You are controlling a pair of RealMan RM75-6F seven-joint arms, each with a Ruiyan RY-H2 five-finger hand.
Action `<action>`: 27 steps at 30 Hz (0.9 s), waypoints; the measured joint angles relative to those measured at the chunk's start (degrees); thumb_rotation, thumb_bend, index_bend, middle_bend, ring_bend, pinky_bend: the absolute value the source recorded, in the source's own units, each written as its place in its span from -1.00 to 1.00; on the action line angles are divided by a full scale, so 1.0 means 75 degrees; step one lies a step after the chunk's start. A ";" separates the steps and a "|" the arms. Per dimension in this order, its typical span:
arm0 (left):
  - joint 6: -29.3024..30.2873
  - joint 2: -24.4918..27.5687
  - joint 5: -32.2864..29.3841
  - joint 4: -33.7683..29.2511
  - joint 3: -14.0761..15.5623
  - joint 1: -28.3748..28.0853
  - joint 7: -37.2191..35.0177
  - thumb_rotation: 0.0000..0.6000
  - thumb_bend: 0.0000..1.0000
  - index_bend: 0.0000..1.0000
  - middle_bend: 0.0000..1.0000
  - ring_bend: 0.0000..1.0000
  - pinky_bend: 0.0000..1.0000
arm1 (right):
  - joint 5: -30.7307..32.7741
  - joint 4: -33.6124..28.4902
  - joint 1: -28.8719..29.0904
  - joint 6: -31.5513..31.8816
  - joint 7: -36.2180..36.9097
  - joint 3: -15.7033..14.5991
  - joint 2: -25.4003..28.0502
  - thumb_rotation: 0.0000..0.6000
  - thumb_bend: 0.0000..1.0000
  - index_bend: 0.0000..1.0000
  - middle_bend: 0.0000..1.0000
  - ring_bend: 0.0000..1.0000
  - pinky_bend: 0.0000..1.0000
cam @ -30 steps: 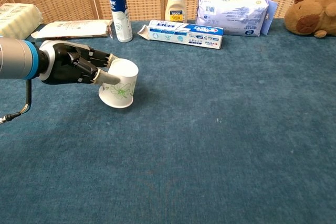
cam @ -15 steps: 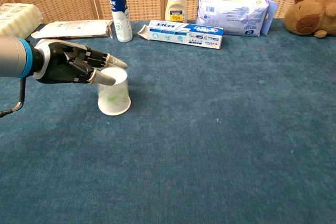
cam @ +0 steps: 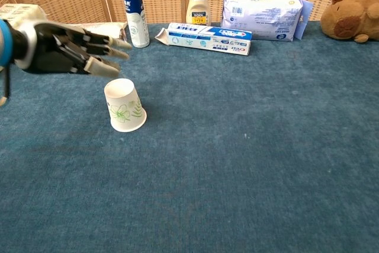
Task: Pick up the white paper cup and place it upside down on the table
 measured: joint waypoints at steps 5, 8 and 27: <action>0.0411 0.0677 0.0757 -0.0706 -0.0017 0.0425 0.0151 1.00 -0.50 -0.83 -1.00 -1.00 -1.00 | 0.0004 -0.0074 0.0088 -0.0121 -0.0143 0.0018 0.0034 0.37 -0.48 -0.10 -0.25 -0.20 -0.17; 0.0973 0.0987 0.1343 -0.1096 0.0102 0.0754 0.0427 1.00 -0.50 -0.83 -1.00 -1.00 -1.00 | 0.0017 -0.0108 0.0163 -0.0212 -0.0303 0.0037 0.0034 0.37 -0.48 -0.11 -0.25 -0.20 -0.18; 0.6155 0.1815 0.5734 -0.2284 0.2465 0.4039 0.3039 1.00 -0.50 -0.83 -1.00 -1.00 -1.00 | -0.0282 -0.0407 0.0559 -0.0513 -0.1156 -0.0016 -0.0070 0.37 -0.48 -0.12 -0.25 -0.21 -0.21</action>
